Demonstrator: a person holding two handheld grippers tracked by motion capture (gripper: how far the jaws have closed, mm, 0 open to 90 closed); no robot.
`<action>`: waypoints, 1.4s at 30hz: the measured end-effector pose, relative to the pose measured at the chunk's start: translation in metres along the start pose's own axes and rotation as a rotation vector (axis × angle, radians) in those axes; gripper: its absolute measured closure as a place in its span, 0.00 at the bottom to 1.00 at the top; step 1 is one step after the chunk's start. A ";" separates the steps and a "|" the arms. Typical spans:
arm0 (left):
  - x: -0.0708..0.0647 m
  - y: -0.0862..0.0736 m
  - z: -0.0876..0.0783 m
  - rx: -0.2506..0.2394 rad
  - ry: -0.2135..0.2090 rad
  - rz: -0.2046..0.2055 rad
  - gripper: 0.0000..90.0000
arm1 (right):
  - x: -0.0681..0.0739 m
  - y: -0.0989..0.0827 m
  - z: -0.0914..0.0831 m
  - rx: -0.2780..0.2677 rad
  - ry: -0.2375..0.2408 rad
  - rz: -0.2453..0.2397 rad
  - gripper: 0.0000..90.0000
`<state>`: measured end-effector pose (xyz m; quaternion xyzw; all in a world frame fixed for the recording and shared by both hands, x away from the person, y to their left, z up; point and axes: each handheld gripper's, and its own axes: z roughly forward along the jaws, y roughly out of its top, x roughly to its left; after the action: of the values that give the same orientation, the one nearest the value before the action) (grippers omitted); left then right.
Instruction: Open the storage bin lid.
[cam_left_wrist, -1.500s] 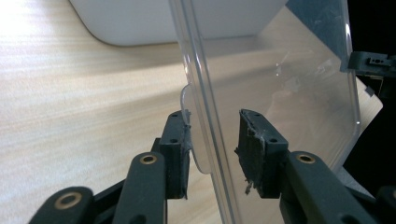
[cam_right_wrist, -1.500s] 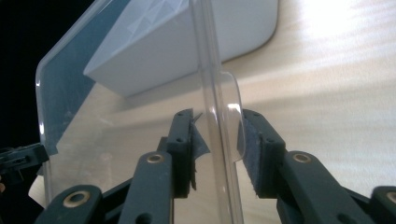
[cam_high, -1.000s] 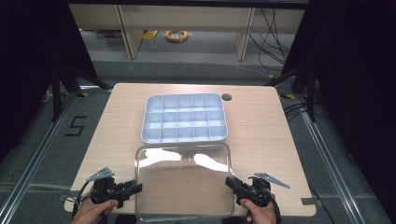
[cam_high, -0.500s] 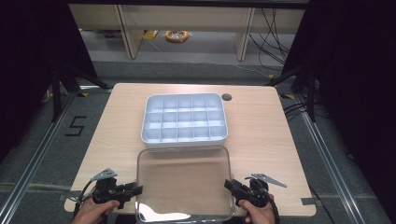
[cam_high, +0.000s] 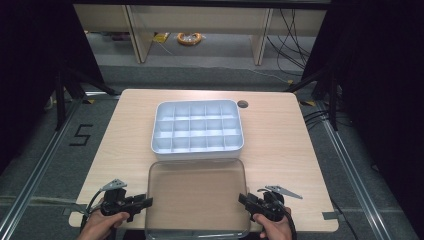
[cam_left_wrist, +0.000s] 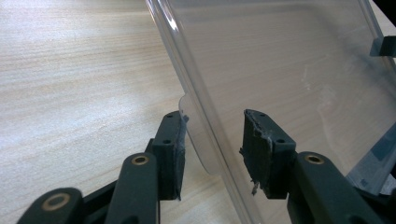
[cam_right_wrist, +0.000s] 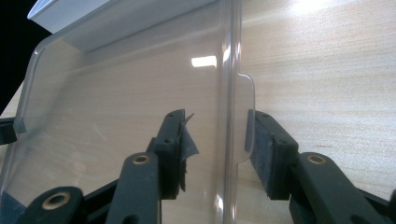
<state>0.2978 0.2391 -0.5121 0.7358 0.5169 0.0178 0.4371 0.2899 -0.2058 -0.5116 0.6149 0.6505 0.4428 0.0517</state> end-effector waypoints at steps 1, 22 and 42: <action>0.001 0.000 0.001 0.003 0.002 -0.001 0.65 | 0.000 0.000 0.001 0.001 0.001 -0.003 0.65; 0.006 0.006 0.007 0.011 0.025 -0.027 0.62 | 0.007 0.004 0.009 0.028 -0.029 -0.041 0.58; 0.011 0.011 0.000 -0.040 0.039 -0.058 0.45 | -0.005 0.012 0.003 -0.028 -0.034 0.008 0.48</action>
<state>0.3116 0.2466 -0.5097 0.7111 0.5461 0.0298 0.4419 0.3015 -0.2101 -0.5079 0.6241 0.6410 0.4414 0.0697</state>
